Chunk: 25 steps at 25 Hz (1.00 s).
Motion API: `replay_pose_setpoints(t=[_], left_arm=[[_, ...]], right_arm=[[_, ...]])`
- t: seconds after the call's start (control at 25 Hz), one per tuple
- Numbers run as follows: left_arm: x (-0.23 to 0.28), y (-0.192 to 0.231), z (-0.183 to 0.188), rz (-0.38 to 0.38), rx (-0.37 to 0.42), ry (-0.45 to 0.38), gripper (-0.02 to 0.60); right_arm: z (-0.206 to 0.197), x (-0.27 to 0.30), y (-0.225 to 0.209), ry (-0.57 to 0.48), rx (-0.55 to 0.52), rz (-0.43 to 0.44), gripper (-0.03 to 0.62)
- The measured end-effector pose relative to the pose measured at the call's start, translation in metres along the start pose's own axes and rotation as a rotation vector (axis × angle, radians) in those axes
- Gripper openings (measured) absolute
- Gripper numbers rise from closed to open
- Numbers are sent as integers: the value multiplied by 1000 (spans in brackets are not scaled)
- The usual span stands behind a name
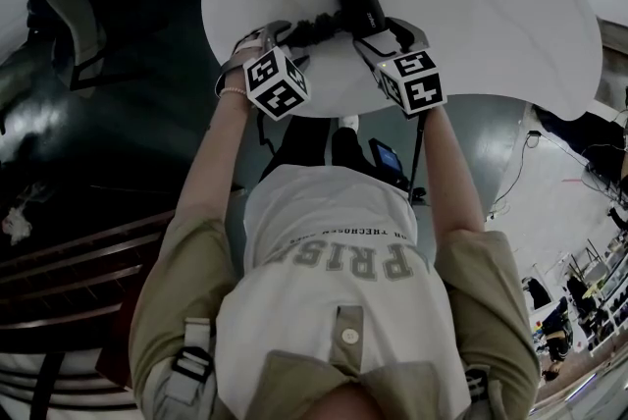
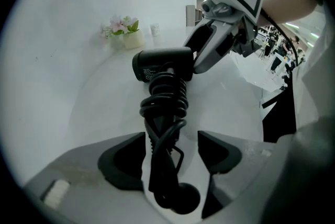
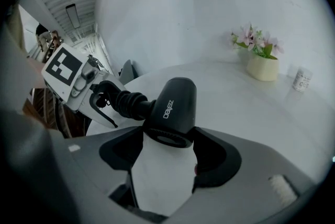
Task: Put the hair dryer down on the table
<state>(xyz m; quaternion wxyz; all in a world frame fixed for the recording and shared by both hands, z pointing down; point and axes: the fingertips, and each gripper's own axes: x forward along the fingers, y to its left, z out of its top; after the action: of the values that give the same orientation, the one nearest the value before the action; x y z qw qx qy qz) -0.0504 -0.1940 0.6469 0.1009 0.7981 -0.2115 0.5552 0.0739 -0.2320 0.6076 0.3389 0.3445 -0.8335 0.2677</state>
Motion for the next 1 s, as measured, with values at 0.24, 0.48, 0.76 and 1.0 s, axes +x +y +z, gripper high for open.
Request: replay_pose_setpoints(t=[0.24,0.48,0.76,1.0], left_arm=[[-12,1,-13,16,-48,-12,344],[-19,6,-29,38,-83,-9,344],[-24,2,-37,40,-95,0,344],[-27,2,-43,41,-104,9,354]], right_arm=[[0,-1,0,16,-25,-28,307],[-1,1,1,37,-54,-60,307],[1,-1,2,63,-82,-95,307],[2,-2,3,86,-108,-126,307]])
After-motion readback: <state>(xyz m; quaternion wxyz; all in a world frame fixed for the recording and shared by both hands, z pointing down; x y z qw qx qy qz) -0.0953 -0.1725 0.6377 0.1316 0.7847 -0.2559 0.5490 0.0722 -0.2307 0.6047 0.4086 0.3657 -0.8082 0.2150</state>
